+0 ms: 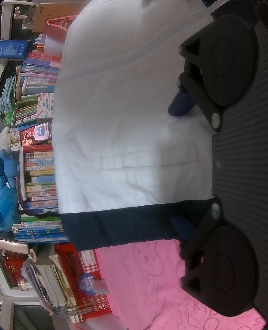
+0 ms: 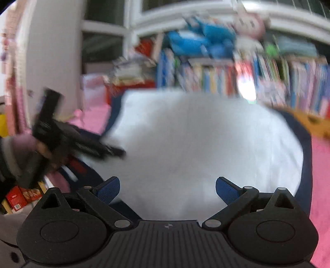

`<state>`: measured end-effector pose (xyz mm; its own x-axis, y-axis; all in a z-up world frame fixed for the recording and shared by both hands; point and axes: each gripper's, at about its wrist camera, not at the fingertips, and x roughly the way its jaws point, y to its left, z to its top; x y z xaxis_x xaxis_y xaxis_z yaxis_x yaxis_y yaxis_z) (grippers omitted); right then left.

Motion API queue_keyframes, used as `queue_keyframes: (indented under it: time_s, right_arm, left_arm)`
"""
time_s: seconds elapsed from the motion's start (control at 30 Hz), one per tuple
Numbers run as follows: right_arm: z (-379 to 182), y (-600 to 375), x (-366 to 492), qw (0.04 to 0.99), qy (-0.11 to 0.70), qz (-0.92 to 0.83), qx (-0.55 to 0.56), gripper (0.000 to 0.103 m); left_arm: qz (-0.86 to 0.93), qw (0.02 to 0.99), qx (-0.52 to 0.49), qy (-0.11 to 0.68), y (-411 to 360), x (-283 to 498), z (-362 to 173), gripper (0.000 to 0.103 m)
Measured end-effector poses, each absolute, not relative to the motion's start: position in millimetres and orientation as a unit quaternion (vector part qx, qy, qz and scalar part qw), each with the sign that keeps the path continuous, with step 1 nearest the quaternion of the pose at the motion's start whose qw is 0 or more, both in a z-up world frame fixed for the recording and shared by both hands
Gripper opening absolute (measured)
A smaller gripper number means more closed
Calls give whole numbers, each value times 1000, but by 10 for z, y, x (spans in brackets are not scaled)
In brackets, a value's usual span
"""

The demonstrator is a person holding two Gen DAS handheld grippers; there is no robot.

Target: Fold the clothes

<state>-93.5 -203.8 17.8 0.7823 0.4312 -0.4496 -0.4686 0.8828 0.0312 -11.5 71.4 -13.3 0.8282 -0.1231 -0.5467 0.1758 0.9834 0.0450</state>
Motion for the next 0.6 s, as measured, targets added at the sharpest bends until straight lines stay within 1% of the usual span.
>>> queue_keyframes:
  time_s: [0.13,0.23,0.27,0.37,0.47,0.53,0.6]
  right_arm:
    - [28,-2373,-855,950,264,163,-28,100]
    - [40,-2617,-792,958,274,74,-44,100]
    - [52,-2695,-758,958,282,35,-44,102]
    - [131,-2937,-687,950,304,-62,-43,101]
    - [352,-3003,-774,959,269,-69,-58,100]
    - [530,-2932,-761,966,240,-56,-78,100]
    - [729,-2778,-644,972,208,-36,-105,100]
  left_arm:
    - [-81,954,45,284,724,-106,-138,103]
    - [-82,954,44,285,734,-103,-138,103]
    - [-82,954,44,285,738,-103,-137,103]
    - [-78,953,40,291,747,-104,-125,103]
    - [-67,949,60,302,663,-129,-10,103]
    - [-85,953,73,282,549,-193,127,103]
    - [-128,954,64,263,441,-232,231,103]
